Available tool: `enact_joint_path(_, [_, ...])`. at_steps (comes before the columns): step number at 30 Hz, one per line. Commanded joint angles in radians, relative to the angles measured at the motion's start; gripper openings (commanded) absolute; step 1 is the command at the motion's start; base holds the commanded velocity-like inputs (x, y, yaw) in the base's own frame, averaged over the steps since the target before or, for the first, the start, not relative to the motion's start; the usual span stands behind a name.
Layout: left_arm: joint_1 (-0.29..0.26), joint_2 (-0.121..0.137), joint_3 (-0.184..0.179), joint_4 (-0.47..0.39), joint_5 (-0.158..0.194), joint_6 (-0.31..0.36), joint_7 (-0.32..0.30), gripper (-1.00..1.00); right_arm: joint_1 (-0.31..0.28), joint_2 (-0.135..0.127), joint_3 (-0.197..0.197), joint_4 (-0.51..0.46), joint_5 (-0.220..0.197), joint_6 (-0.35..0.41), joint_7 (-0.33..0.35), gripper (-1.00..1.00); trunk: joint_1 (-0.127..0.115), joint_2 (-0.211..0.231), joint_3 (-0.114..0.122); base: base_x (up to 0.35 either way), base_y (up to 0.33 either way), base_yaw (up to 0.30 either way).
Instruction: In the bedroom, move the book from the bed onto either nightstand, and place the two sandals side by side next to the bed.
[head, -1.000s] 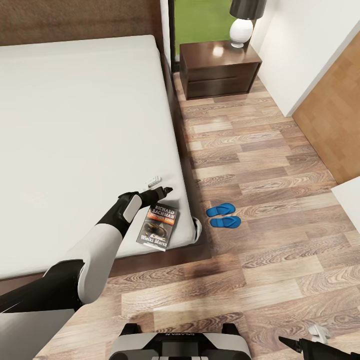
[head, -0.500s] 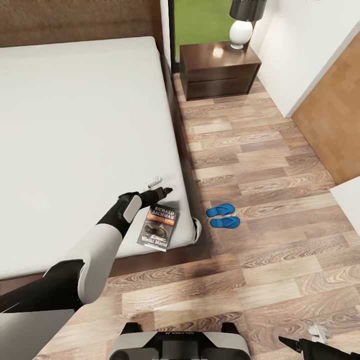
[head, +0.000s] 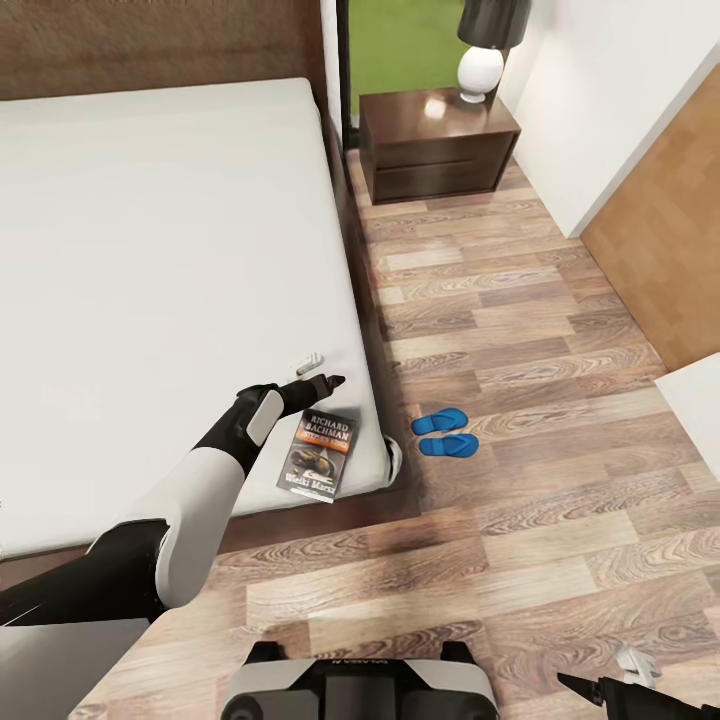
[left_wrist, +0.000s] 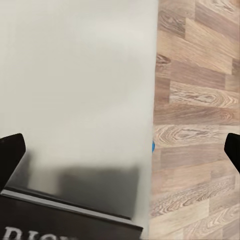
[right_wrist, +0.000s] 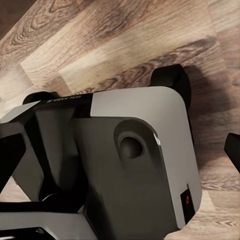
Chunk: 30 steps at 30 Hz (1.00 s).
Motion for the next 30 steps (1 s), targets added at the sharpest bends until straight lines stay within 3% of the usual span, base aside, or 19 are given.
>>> enact_joint_path(1, [0.0, -0.001, 0.008, -0.001, 0.003, 0.008, -0.002, 1.0, 0.0, 0.0, -0.001, 0.0, -0.005, 0.01, 0.003, 1.0, -0.004, 0.007, 0.003, 0.0, 0.0, 0.0])
enact_joint_path(30, [0.0, -0.001, 0.01, 0.0, 0.003, 0.011, -0.002, 1.0, 0.0, 0.0, -0.001, 0.0, -0.005, 0.011, 0.003, 1.0, -0.115, 0.21, 0.094, 0.0, 0.0, 0.0])
